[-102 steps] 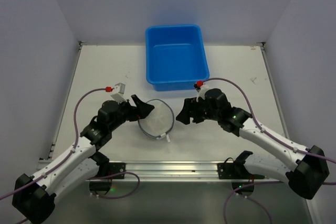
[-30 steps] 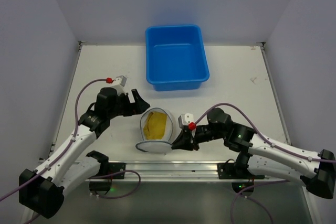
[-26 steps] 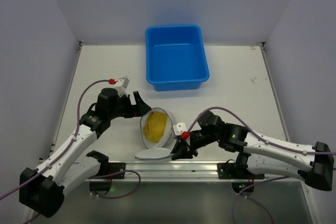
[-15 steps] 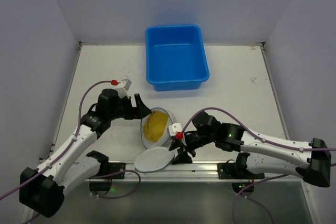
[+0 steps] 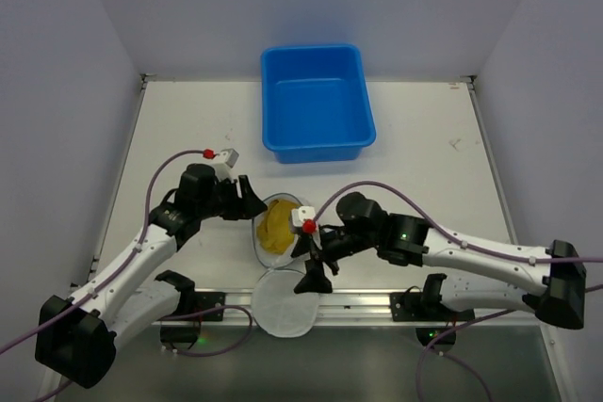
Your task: Unzip the laundry bag and remove the bra
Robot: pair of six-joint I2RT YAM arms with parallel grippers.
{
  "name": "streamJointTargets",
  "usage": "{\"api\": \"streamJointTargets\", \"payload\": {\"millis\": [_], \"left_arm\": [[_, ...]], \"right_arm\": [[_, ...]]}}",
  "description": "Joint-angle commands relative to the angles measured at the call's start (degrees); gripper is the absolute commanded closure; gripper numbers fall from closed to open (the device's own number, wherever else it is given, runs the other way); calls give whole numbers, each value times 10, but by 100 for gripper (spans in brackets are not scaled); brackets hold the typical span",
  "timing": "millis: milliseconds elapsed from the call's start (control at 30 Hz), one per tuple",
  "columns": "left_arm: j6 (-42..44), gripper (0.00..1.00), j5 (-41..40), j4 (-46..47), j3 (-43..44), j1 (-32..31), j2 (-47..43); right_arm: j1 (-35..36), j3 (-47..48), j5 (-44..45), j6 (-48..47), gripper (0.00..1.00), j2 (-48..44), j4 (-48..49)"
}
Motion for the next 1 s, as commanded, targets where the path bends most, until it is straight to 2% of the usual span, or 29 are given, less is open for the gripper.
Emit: {"api": "streamJointTargets", "payload": {"millis": [0,67,200,233,367,467,567,767,967], "left_arm": [[15,43,13,21,-7,3,-3],[14,53,17,24,-10,3,-1],[10,72,19,26,-17,3,-8],[6,79,23,29,-19,3,-14],[-25,89,33,48,-35,2,-36],[-84,96,32,79,-61,-7,-61],[-127,100,13,112,-88,-33,-85],[-163,100,-46,139,-108,-72,-83],[-167,100,-70,137,-107,-78,-77]], "right_arm": [[-2,45,131,83,15,80,36],[-3,62,176,120,16,135,45],[-29,57,259,187,17,192,80],[-36,55,278,216,18,199,80],[-83,45,335,279,17,210,74],[-135,37,348,307,17,200,61],[-147,39,364,301,16,192,57],[-134,54,305,321,16,202,97],[-94,92,341,331,18,242,85]]}}
